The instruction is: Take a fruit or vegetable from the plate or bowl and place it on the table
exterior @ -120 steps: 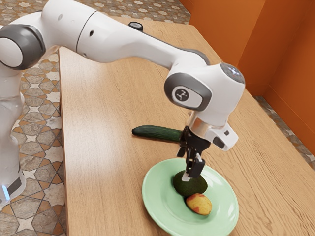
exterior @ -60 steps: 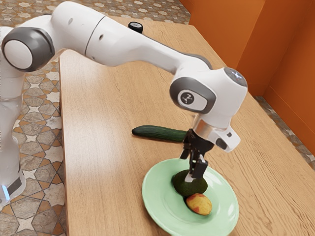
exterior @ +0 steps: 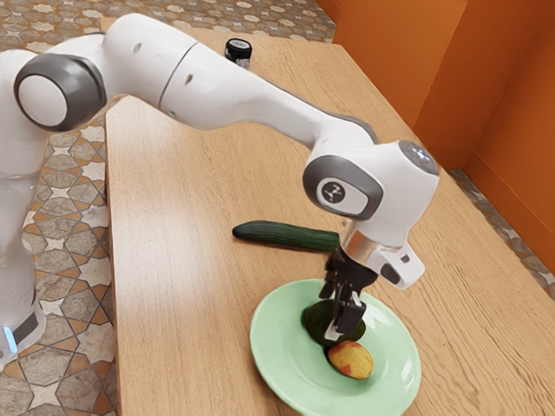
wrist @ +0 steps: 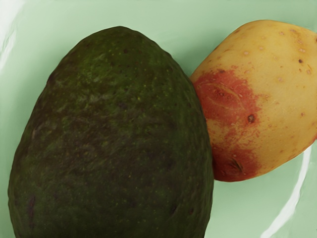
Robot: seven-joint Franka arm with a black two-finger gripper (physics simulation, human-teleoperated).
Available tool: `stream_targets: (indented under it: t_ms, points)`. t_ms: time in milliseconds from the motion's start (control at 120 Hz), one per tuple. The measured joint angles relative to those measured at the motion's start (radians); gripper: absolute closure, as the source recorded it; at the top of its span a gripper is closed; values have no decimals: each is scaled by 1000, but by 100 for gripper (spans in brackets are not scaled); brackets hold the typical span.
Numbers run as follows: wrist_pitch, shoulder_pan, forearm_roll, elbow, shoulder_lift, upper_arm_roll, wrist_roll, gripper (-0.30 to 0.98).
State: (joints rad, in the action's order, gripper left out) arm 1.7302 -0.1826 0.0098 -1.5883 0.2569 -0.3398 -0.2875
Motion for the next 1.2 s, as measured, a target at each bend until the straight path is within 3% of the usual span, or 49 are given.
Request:
stream_targets:
  t_ms: [333, 1017, 1200]
  points:
    - [22, 14, 6, 5, 40, 3, 10, 0]
    - [63, 5, 90, 20, 75, -21, 19, 0]
    - [69, 11, 98, 20, 78, -21, 19, 30]
